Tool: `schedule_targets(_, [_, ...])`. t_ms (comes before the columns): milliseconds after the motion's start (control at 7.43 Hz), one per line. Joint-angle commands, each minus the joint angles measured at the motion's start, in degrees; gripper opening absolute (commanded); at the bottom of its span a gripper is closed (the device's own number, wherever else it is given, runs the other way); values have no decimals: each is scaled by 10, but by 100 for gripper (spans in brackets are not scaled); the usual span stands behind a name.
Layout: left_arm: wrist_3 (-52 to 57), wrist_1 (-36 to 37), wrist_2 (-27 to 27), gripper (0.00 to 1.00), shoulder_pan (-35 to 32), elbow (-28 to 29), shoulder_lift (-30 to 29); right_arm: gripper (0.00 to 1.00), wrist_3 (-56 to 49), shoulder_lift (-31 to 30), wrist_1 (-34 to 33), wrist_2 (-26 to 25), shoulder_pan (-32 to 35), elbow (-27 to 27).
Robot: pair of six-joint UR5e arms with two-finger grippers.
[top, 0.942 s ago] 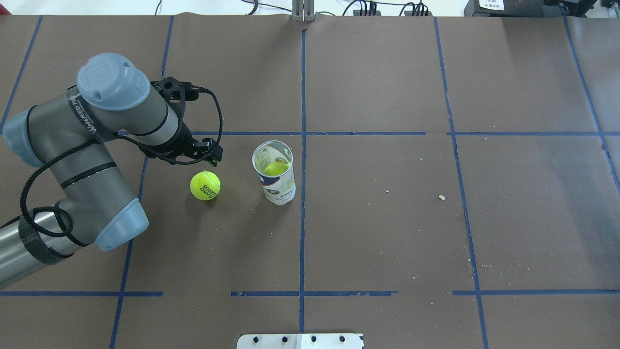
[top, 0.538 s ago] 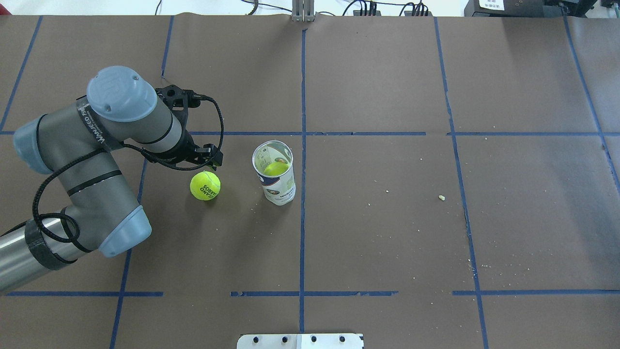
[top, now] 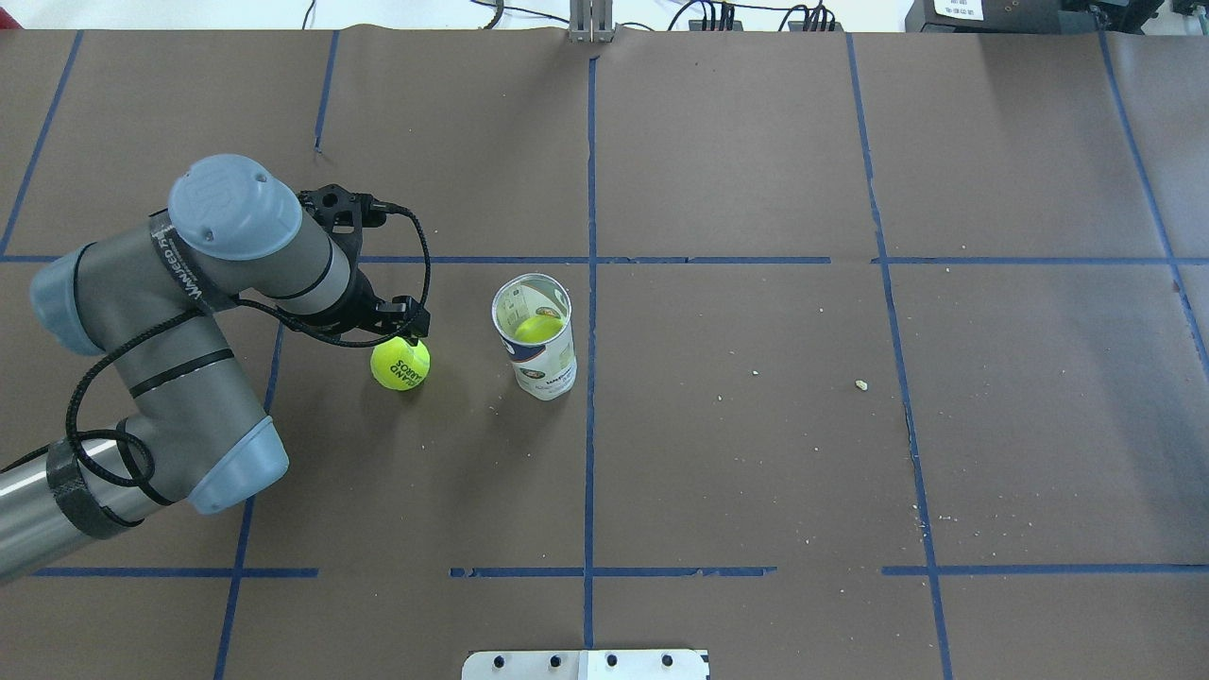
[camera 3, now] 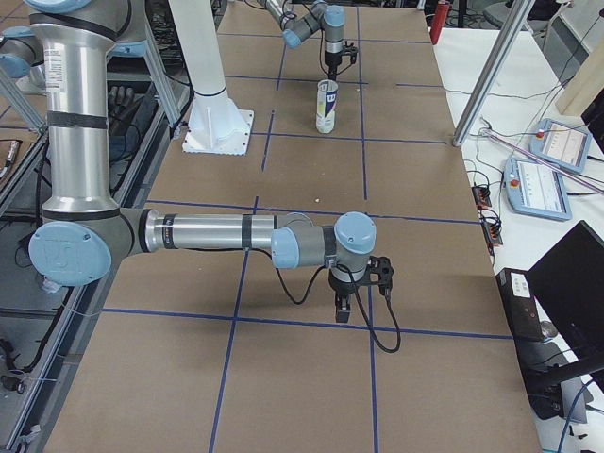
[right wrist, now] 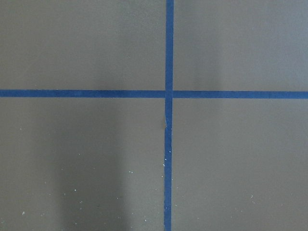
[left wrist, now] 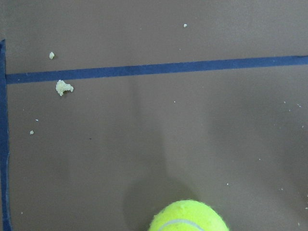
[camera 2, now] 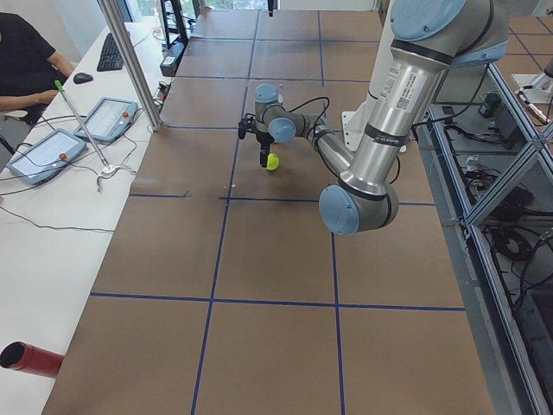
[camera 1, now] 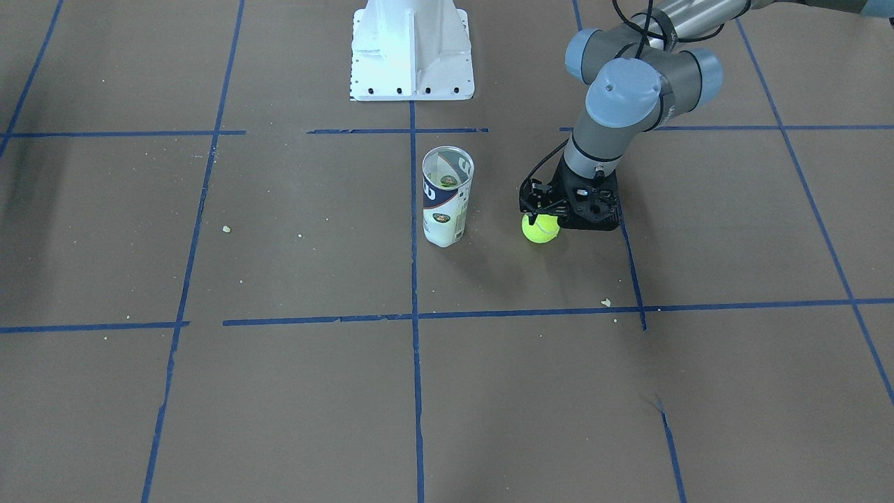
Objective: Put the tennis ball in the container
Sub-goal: 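Lower the left gripper and close it around the tennis ball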
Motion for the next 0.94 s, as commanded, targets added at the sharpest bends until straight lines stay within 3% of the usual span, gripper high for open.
schedule_targets(0, [-9, -8, 1, 100, 15, 5, 1, 100, 0, 0, 0, 0, 0, 0])
schedule_targets(808, [-17, -31, 1, 100, 35, 24, -5, 100, 0, 0, 0, 0, 0, 0])
